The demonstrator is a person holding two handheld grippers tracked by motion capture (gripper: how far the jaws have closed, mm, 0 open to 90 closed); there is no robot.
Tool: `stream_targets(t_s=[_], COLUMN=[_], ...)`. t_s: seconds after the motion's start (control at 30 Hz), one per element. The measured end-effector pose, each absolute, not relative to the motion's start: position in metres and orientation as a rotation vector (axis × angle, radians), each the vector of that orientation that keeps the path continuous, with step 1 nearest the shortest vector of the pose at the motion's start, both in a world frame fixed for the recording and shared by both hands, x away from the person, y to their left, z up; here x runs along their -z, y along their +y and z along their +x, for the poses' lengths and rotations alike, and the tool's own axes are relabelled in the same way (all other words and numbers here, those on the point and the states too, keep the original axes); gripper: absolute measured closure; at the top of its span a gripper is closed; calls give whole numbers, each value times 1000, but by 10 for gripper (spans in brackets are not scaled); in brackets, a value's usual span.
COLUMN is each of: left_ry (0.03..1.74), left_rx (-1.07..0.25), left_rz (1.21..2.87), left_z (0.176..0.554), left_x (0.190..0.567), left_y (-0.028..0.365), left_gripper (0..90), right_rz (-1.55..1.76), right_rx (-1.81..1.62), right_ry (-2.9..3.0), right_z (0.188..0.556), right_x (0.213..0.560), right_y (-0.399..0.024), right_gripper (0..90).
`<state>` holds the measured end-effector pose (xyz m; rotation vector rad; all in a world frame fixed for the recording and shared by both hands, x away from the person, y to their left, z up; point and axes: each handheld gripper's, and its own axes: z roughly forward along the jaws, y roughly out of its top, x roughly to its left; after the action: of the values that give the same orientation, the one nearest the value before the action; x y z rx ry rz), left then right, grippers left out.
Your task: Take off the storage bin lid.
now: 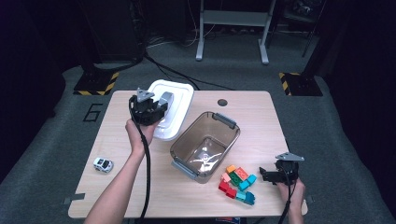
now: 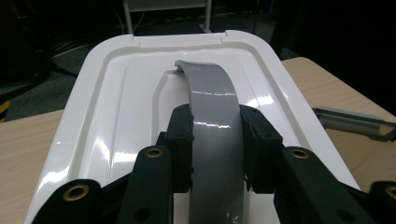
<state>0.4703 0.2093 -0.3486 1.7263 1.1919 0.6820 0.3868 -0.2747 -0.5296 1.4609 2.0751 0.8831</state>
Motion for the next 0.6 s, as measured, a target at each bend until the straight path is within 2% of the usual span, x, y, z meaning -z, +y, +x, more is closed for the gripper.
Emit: stream_targets(t_s=[0.3,0.6], left_ry=[1288,1323], left_rx=[-653,-648], left_rz=[1718,1728], left_z=[483,487], left_x=[381,414], left_y=[226,227], left_gripper=[674,674], right_rz=[1455,1459], right_rx=[-877,-877], right_ry=[2078,2076], right_z=[387,386], right_x=[530,530], right_y=[-275,-274], right_gripper=[2,2])
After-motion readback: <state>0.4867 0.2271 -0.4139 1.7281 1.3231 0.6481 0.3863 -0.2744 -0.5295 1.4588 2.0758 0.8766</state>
